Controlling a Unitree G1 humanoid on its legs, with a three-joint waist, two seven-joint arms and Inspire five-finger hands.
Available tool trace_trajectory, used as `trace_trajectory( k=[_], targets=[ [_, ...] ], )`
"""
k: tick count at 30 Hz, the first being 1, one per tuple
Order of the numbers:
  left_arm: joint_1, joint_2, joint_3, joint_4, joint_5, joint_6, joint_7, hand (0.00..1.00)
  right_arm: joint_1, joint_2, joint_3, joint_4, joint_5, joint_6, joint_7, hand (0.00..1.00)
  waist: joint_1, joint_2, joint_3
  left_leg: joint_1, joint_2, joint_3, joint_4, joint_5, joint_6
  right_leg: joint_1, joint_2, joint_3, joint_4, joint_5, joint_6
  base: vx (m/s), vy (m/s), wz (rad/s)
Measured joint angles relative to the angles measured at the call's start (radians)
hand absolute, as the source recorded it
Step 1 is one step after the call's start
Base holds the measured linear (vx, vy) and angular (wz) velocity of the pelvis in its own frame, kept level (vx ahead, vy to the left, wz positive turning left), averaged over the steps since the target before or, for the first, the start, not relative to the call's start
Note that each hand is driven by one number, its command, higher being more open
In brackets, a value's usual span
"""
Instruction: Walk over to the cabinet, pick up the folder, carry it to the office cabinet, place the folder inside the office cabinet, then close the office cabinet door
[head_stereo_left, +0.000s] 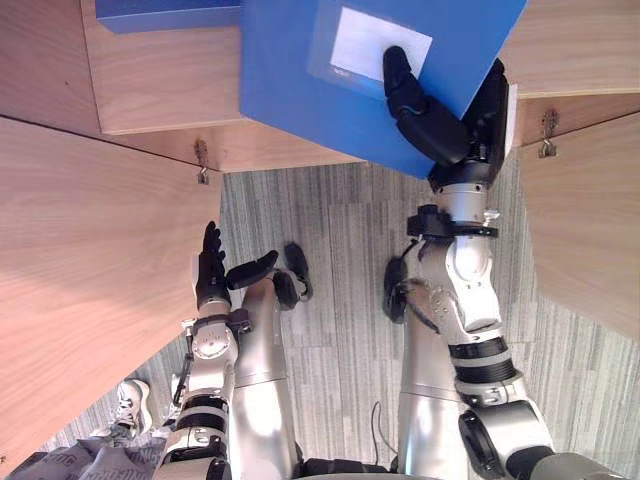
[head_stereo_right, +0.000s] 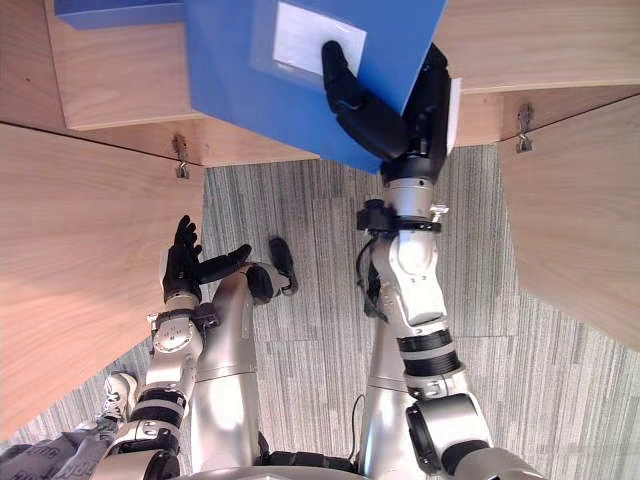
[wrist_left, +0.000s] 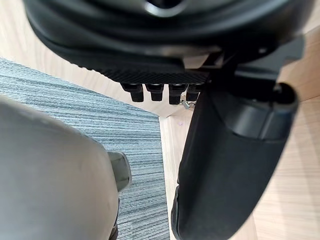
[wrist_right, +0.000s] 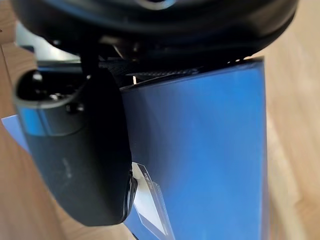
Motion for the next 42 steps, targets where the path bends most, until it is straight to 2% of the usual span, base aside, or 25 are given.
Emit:
trace_trajectory(
  k=[3, 7, 11, 15, 23, 24, 29, 31, 34, 38, 42],
  targets=[
    [0.001, -0.014, -0.001, 0.0, 0.0, 0.008, 0.001, 1.0, -0.018, 0.053, 0.013, 0.031, 0.0, 0.0, -0.013, 0.0, 0.013, 0.0, 0.0, 0.028, -0.001, 0.002, -0.016, 0.0, -0.002, 0.026, -0.003, -0.006, -0.013, -0.001, -0.001, 0.02, -0.033, 0.02],
    [0.01, -0.024, -0.009, 0.006, -0.014, 0.014, 0.018, 1.0, -0.129, 0.097, -0.03, 0.143, 0.035, 0.003, -0.088, 0.0, 0.02, 0.0, -0.002, 0.058, -0.006, 0.004, -0.047, 0.006, -0.01, 0.056, -0.006, -0.015, -0.043, 0.001, -0.002, -0.03, -0.032, 0.03],
    [0.01, -0.046, -0.008, -0.003, -0.04, 0.013, 0.06, 1.0, -0.224, 0.111, -0.144, 0.183, 0.118, 0.003, -0.203, 0.0, 0.04, 0.0, -0.003, 0.058, -0.015, 0.002, -0.074, 0.023, -0.009, 0.057, -0.013, -0.027, -0.061, 0.005, -0.006, 0.0, -0.03, 0.08],
    [0.01, -0.049, -0.009, -0.001, -0.049, 0.013, 0.073, 1.0, -0.317, 0.109, -0.252, 0.255, 0.217, 0.0, -0.273, 0.0, 0.04, 0.001, -0.004, 0.058, -0.016, -0.006, -0.082, 0.024, -0.011, 0.064, -0.013, -0.037, -0.073, 0.005, -0.006, 0.0, 0.0, 0.0],
    [0.007, -0.067, -0.051, 0.014, -0.068, 0.009, 0.077, 1.0, -0.505, 0.04, -0.432, 0.366, 0.499, -0.101, -0.308, 0.0, 0.061, 0.025, -0.035, 0.032, -0.033, -0.035, -0.104, 0.043, -0.018, 0.055, -0.026, -0.069, -0.081, 0.003, -0.013, -0.01, -0.019, 0.11],
    [0.007, -0.072, -0.051, 0.014, -0.076, 0.009, 0.078, 1.0, -0.524, 0.034, -0.447, 0.37, 0.525, -0.11, -0.308, 1.0, 0.062, 0.026, -0.035, 0.028, -0.036, -0.037, -0.108, 0.047, -0.019, 0.051, -0.029, -0.071, -0.081, 0.002, -0.014, -0.03, -0.029, 0.11],
    [0.007, -0.077, -0.08, 0.016, -0.08, 0.004, 0.097, 1.0, -0.609, 0.012, -0.492, 0.431, 0.651, -0.183, -0.313, 1.0, 0.071, 0.03, -0.058, 0.006, -0.04, -0.049, -0.118, 0.057, -0.025, 0.033, -0.031, -0.081, -0.082, 0.0, -0.023, -0.01, -0.019, 0.06],
    [0.006, -0.08, -0.088, 0.016, -0.08, 0.001, 0.097, 1.0, -0.629, -0.001, -0.491, 0.449, 0.677, -0.19, -0.316, 1.0, 0.072, 0.032, -0.059, 0.006, -0.04, -0.049, -0.121, 0.059, -0.027, 0.033, -0.031, -0.082, -0.082, -0.001, -0.023, 0.0, 0.0, 0.0],
    [0.003, -0.104, -0.089, 0.018, -0.081, 0.001, 0.097, 1.0, -0.643, -0.034, -0.46, 0.483, 0.677, -0.171, -0.316, 1.0, 0.074, 0.041, -0.066, 0.005, -0.039, -0.051, -0.123, 0.059, -0.028, 0.032, -0.03, -0.083, -0.083, -0.001, -0.023, 0.0, 0.0, 0.0],
    [-0.01, -0.113, -0.09, 0.026, -0.087, 0.002, 0.097, 1.0, -0.65, -0.055, -0.4, 0.52, 0.66, -0.134, -0.309, 1.0, 0.072, 0.041, -0.066, 0.006, -0.036, -0.052, -0.121, 0.059, -0.028, 0.033, -0.027, -0.083, -0.083, 0.0, -0.024, 0.0, 0.0, 0.0],
    [-0.037, -0.12, -0.088, 0.051, -0.099, 0.01, 0.103, 1.0, -0.669, -0.047, -0.345, 0.567, 0.573, -0.075, -0.306, 1.0, 0.064, 0.041, -0.066, 0.005, -0.032, -0.053, -0.117, 0.059, -0.028, 0.035, -0.023, -0.084, -0.084, 0.002, -0.027, 0.0, 0.0, 0.0]
  ],
)
